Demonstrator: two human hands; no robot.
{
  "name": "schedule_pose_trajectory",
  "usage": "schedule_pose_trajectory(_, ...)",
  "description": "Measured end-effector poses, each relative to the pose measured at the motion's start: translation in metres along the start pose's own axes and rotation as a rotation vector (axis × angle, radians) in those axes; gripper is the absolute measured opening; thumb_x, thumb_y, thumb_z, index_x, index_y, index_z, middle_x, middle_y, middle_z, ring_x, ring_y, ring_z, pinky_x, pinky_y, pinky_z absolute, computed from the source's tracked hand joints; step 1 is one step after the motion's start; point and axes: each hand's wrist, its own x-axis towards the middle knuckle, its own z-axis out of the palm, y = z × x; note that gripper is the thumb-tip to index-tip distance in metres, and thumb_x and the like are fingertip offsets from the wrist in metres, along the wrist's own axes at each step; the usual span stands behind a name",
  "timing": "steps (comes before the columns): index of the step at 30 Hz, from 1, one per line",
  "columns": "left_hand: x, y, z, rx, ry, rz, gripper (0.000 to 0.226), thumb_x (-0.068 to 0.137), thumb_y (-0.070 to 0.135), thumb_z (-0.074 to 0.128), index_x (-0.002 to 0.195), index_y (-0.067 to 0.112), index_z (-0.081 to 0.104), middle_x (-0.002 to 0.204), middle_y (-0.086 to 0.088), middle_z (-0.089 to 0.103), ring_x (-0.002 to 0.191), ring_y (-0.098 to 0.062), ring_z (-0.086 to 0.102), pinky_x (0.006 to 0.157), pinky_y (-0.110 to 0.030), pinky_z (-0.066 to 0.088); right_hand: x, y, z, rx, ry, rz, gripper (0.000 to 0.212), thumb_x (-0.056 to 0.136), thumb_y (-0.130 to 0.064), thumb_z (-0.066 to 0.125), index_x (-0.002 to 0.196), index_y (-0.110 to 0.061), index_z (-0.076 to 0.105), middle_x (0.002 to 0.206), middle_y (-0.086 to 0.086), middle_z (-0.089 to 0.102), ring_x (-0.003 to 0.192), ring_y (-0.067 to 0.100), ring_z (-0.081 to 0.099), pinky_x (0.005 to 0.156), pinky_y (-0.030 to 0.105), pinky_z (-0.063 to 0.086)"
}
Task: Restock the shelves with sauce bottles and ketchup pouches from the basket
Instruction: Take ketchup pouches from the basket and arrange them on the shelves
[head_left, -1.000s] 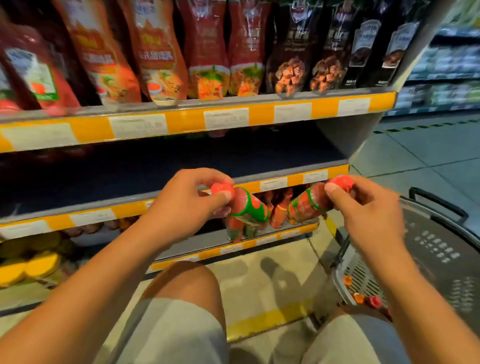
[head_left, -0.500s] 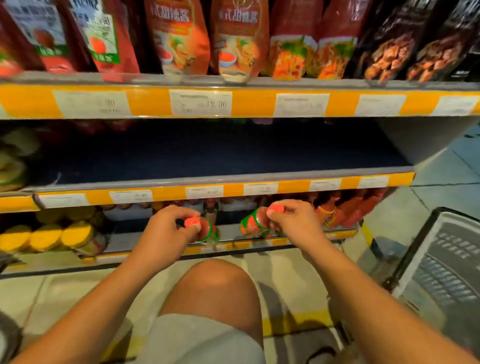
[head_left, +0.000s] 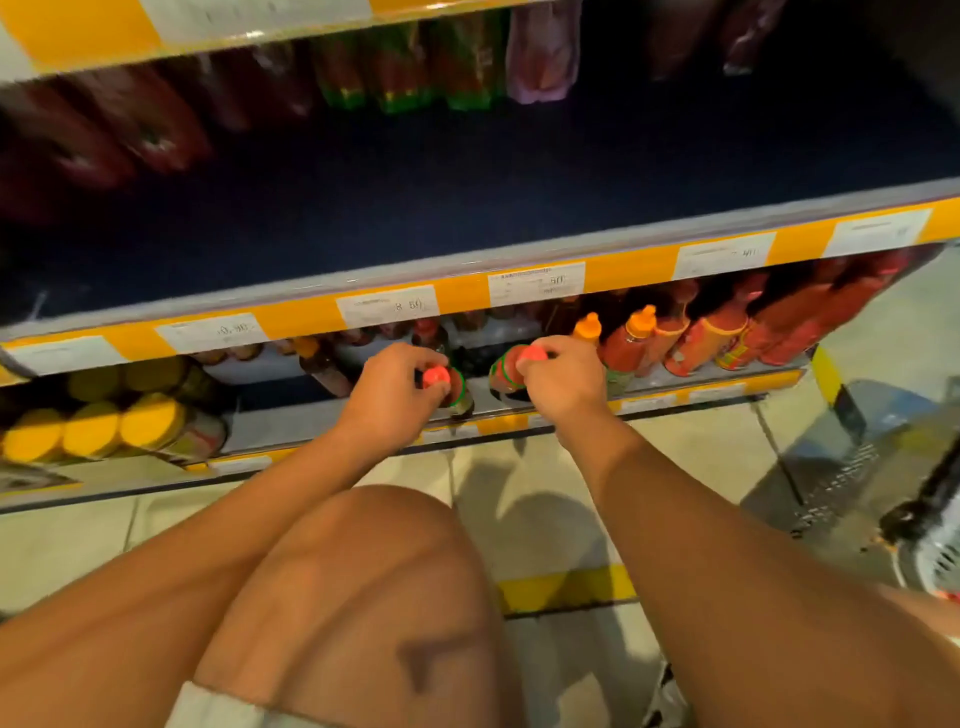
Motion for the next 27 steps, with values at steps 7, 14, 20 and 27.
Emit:
schedule_pose_trajectory(7, 0.042, 0.008, 0.026, 0.077, 0.006, 0.103, 0.024, 0.097, 0.019, 0.067, 0.119, 0.013, 0.075, 0.111, -0.007, 0.076, 0.101, -0.022, 0.069, 0.091, -0.035, 0.055, 0.012, 0.008, 0.022, 0.082, 0.052, 0.037, 0.012, 0.089, -0.020, 0.066, 0.087, -0.011, 0.073, 0.085, 0.017, 0.069, 0.074, 0.030, 0.059, 0.061, 0.041, 0.045)
schedule_pose_trajectory(14, 0.072, 0.016, 0.044, 0.231, -0.066, 0.132, 0.025, 0.103, 0.022, 0.057, 0.123, 0.016, 0.070, 0.114, -0.009, 0.073, 0.102, -0.029, 0.068, 0.081, -0.033, 0.050, 0.024, 0.018, 0.024, 0.075, 0.055, 0.009, 0.007, 0.091, -0.022, 0.069, 0.089, -0.016, 0.071, 0.086, 0.009, 0.068, 0.086, 0.035, 0.062, 0.073, 0.047, 0.054)
schedule_pose_trajectory(20, 0.094, 0.017, 0.049, 0.431, -0.241, 0.112, 0.034, 0.110, 0.025, 0.038, 0.137, 0.012, 0.056, 0.125, -0.015, 0.066, 0.113, -0.034, 0.063, 0.086, -0.040, 0.047, 0.034, 0.016, 0.026, 0.062, 0.034, 0.025, 0.015, 0.096, -0.025, 0.068, 0.103, -0.011, 0.069, 0.096, 0.010, 0.066, 0.091, 0.033, 0.060, 0.076, 0.041, 0.051)
schedule_pose_trajectory(27, 0.114, 0.016, 0.049, 0.541, -0.462, -0.082, 0.044, 0.112, 0.022, 0.027, 0.144, 0.002, 0.049, 0.141, -0.023, 0.056, 0.129, -0.041, 0.053, 0.101, -0.046, 0.043, 0.052, 0.007, 0.038, 0.075, -0.058, 0.143, 0.040, 0.097, -0.039, 0.065, 0.125, -0.012, 0.060, 0.110, 0.016, 0.065, 0.104, 0.036, 0.063, 0.083, 0.038, 0.049)
